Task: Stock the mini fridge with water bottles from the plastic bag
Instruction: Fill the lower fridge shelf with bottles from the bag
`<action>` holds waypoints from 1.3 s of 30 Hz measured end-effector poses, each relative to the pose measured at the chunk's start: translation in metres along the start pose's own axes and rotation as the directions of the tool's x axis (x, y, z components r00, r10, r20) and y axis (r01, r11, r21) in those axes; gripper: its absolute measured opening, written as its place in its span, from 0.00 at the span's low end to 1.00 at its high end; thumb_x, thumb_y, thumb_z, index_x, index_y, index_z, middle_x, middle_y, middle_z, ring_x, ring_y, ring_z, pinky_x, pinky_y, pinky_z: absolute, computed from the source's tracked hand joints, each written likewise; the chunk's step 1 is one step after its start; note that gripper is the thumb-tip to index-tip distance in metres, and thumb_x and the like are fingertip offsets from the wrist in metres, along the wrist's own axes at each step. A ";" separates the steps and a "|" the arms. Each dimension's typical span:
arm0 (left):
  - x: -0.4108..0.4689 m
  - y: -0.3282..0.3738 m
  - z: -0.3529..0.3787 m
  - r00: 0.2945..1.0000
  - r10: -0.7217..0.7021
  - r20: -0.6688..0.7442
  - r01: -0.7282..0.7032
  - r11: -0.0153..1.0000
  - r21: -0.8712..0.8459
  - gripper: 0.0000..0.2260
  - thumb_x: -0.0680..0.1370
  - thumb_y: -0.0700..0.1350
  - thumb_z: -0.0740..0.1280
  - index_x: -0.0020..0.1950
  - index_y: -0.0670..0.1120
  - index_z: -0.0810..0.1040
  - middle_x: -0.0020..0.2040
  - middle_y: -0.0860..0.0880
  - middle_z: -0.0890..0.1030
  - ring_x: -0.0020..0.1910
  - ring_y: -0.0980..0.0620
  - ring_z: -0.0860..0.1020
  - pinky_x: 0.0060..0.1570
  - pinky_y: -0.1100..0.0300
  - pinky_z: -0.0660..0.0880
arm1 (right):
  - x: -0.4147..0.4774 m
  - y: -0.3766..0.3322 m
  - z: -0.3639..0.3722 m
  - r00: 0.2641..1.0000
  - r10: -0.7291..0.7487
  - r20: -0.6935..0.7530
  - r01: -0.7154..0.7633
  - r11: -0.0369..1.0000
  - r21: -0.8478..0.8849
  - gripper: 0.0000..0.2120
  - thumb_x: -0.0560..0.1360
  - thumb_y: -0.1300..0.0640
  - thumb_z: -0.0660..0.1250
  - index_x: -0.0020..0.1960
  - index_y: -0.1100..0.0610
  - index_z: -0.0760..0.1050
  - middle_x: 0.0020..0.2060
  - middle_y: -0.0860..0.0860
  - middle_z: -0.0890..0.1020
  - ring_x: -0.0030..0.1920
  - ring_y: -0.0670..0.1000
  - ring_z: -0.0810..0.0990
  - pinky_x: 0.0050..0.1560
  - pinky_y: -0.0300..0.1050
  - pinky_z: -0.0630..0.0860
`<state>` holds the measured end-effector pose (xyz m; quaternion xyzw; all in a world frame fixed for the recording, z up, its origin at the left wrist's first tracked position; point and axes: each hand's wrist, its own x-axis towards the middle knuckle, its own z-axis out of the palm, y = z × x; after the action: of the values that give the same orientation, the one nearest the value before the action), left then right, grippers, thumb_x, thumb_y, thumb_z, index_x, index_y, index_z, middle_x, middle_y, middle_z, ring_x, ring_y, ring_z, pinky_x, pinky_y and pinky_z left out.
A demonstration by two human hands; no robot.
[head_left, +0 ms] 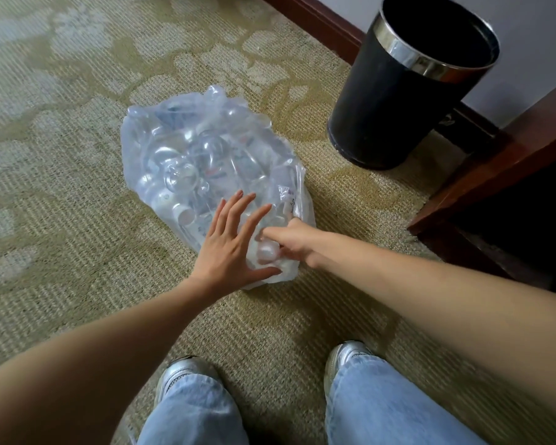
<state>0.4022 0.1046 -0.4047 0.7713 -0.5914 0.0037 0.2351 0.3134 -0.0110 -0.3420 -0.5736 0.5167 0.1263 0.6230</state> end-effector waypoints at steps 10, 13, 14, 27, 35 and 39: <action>0.003 -0.002 0.000 0.999 -0.010 -0.053 0.009 1.000 -0.020 0.43 0.65 0.63 0.72 0.72 0.46 0.60 0.72 0.42 0.64 0.75 0.45 0.56 0.75 0.50 0.47 | -0.021 -0.027 -0.022 0.973 0.136 0.186 -0.168 0.971 0.168 0.10 0.74 0.62 0.70 0.52 0.58 0.72 0.43 0.58 0.76 0.29 0.53 0.82 0.32 0.36 0.79; 0.003 0.000 0.000 0.999 -0.010 -0.033 0.010 1.000 0.005 0.43 0.66 0.63 0.72 0.72 0.46 0.59 0.72 0.42 0.63 0.75 0.44 0.56 0.75 0.48 0.48 | -0.019 -0.041 -0.026 0.954 0.231 0.194 -0.231 0.973 -0.018 0.11 0.73 0.62 0.70 0.52 0.60 0.71 0.44 0.62 0.76 0.35 0.57 0.84 0.31 0.39 0.81; 0.002 0.001 0.000 1.000 -0.012 -0.024 0.013 1.000 0.013 0.43 0.66 0.64 0.72 0.72 0.46 0.59 0.72 0.41 0.63 0.75 0.44 0.55 0.75 0.48 0.48 | -0.017 -0.045 -0.026 0.953 0.251 0.169 -0.238 0.967 -0.096 0.14 0.73 0.62 0.71 0.55 0.60 0.70 0.46 0.62 0.76 0.40 0.57 0.85 0.35 0.40 0.82; 0.012 0.010 -0.001 0.999 0.005 0.031 -0.008 0.996 0.084 0.46 0.66 0.68 0.67 0.74 0.42 0.60 0.73 0.40 0.63 0.75 0.41 0.56 0.73 0.39 0.50 | -0.005 -0.026 -0.018 0.992 -0.075 -0.099 0.057 0.983 -0.173 0.42 0.71 0.65 0.70 0.76 0.63 0.48 0.67 0.58 0.69 0.49 0.52 0.77 0.27 0.38 0.78; 0.048 0.015 -0.004 0.983 0.017 0.181 -0.055 0.976 0.210 0.52 0.65 0.72 0.65 0.78 0.48 0.46 0.79 0.50 0.52 0.78 0.47 0.49 0.75 0.44 0.43 | -0.013 -0.029 -0.043 0.998 0.044 0.034 -0.030 0.940 -0.340 0.12 0.71 0.57 0.67 0.52 0.60 0.71 0.32 0.52 0.74 0.22 0.43 0.69 0.20 0.31 0.61; 0.052 0.019 -0.001 0.980 -0.015 0.200 -0.046 0.954 0.296 0.52 0.64 0.76 0.61 0.78 0.51 0.46 0.79 0.52 0.52 0.78 0.47 0.47 0.74 0.41 0.39 | -0.023 -0.027 -0.072 0.986 0.040 0.160 0.030 0.910 -0.413 0.10 0.74 0.54 0.66 0.52 0.58 0.72 0.34 0.50 0.76 0.27 0.44 0.69 0.24 0.34 0.61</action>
<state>0.4012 0.0538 -0.3821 0.7897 -0.6108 0.0176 0.0552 0.2881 -0.0701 -0.2942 -0.6789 0.4264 0.2813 0.5274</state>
